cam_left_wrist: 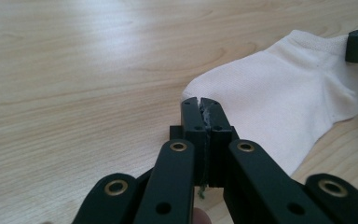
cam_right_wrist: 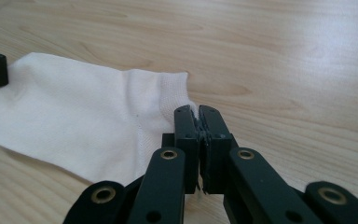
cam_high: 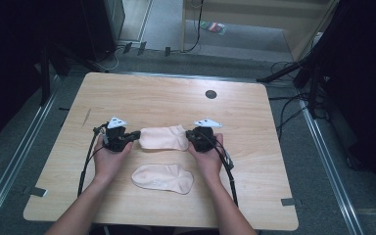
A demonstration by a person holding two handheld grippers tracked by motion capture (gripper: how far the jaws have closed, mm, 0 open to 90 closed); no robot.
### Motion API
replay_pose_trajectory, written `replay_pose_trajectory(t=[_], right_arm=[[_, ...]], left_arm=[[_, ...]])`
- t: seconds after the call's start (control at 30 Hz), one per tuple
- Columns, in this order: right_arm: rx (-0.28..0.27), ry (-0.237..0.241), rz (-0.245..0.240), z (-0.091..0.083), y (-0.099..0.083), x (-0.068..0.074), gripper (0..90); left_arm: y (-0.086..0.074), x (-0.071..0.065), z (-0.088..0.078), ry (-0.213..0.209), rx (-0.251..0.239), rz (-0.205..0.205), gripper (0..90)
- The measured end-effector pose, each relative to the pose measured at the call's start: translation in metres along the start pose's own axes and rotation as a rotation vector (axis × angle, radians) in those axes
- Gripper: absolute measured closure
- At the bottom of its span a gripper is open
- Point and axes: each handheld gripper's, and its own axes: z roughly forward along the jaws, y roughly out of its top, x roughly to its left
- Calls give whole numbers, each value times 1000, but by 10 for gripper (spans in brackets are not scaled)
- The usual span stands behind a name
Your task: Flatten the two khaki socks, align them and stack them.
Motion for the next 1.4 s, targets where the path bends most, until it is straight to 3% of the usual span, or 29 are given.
replay_pose_trajectory(t=[0.2,0.5,0.87,1.23,1.4], right_arm=[[-31,-6,-47,-18,7,7,875],[-45,8,-40,-40,6,16,878],[-49,50,-19,-71,-8,22,882],[-15,76,-37,-94,-33,30,885],[27,103,-21,-101,-49,33,885]], left_arm=[[4,-3,-15,-23,-28,10,900],[2,-10,-39,-29,-50,45,900],[-16,-22,-69,-62,-65,73,900],[-40,-34,-86,-77,-28,106,900],[-50,-39,-90,-72,5,128,900]])
